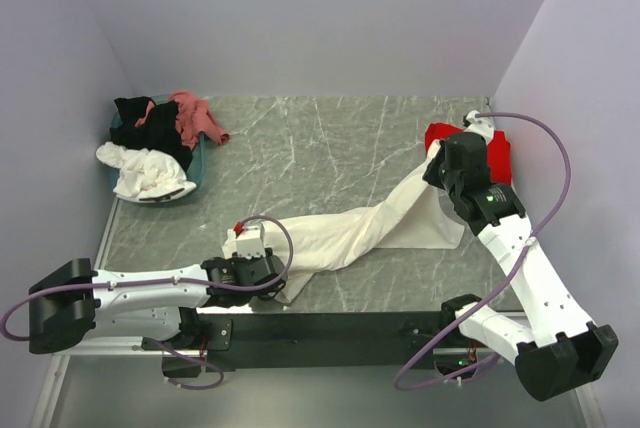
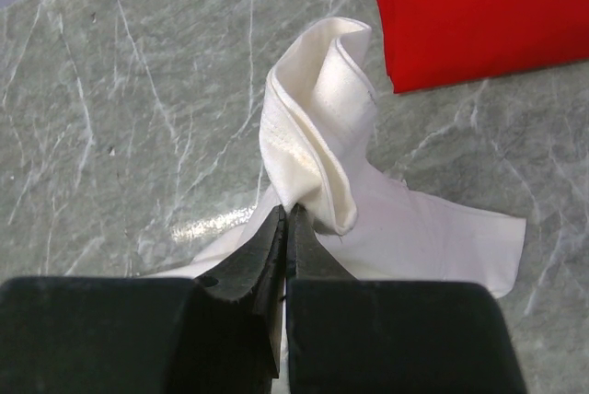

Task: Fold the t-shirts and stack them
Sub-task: Flatten the tshirt out

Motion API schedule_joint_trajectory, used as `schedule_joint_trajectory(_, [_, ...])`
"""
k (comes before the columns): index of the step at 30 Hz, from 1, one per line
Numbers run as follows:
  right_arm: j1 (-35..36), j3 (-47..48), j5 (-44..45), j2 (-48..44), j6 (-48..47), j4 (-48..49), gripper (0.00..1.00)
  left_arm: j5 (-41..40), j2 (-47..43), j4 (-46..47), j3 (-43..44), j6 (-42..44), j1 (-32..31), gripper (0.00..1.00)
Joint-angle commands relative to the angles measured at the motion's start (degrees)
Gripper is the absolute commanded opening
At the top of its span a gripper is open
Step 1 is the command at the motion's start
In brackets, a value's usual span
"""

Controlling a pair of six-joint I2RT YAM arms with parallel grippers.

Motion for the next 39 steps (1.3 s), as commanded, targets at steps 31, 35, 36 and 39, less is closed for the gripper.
schedule_joint_trajectory(31, [-0.3,-0.8,-0.1,0.1,-1.2,3.0,0.00,-5.4,-4.3,-7.0,8.5,1.7,0.7,0.13])
schedule_joint_trajectory(35, [-0.3,-1.3,-0.3,0.4,-1.4,3.2,0.00,-6.6,-8.2,-10.1,9.9,3.2,1.8,0.15])
schedule_joint_trajectory(36, [-0.3,-1.4,-0.4,0.4,-1.4,3.2,0.00,-6.5,-8.8,-10.1,9.8,3.7,2.2,0.15])
schedule_joint_trajectory(39, [-0.3,-2.0,-0.8,0.5,-1.3,3.5,0.00,-3.8,-10.0,-7.3,7.5,5.4,3.9,0.15])
